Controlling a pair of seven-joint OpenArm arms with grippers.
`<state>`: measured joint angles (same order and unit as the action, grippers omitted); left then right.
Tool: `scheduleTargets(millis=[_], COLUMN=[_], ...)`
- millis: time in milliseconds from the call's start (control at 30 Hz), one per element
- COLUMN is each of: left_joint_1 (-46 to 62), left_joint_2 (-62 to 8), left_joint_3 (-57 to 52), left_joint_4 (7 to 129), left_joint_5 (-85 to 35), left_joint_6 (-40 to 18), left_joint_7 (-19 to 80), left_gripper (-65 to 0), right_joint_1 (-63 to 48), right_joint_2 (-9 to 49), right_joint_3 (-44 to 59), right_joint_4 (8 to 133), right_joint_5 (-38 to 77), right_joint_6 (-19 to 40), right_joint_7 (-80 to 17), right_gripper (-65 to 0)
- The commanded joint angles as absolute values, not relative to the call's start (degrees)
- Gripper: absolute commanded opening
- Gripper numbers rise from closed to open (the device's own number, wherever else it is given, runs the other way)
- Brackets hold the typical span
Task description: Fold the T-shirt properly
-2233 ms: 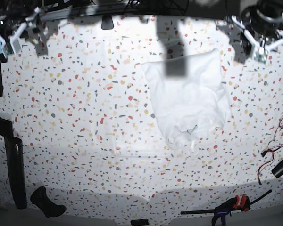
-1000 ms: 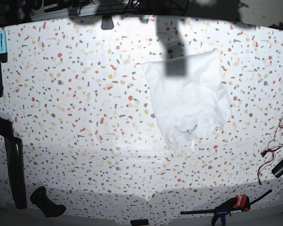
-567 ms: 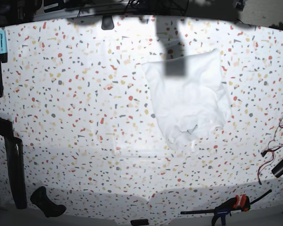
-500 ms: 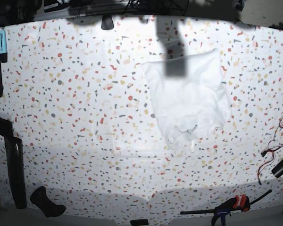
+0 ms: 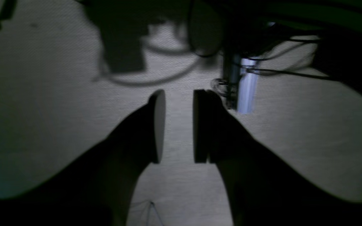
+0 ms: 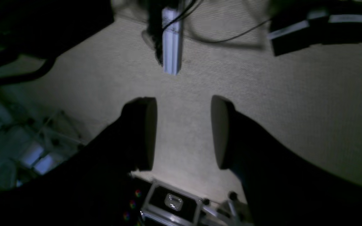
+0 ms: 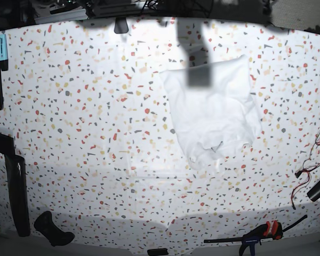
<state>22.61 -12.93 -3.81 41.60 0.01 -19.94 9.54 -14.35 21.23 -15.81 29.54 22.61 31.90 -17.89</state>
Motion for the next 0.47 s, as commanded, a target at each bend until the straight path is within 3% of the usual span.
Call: scheduleTargets(millis=[0,433], left_joint_1=[22.98,22.79], left_joint_2=[-12.93,-11.16], left_joint_3=[-4.03,-4.03], left_joint_4=[41.8,41.6], left_joint_5=[-0.05,-0.05], left_joint_6=[-20.18,-20.18], left_joint_7=[10.39,11.27], left_gripper=[-50.0,-50.0], right_joint_1=[-14.76,-14.76], right_joint_2=[21.3,16.47], right_joint_3=[-15.77,-15.77], right_joint_4=[29.06,27.86], right_joint_5=[22.5,22.7], right_joint_6=[32.38,33.01], right_joint_7=[-17.76,-15.49], right_gripper=[-37.2,-37.2])
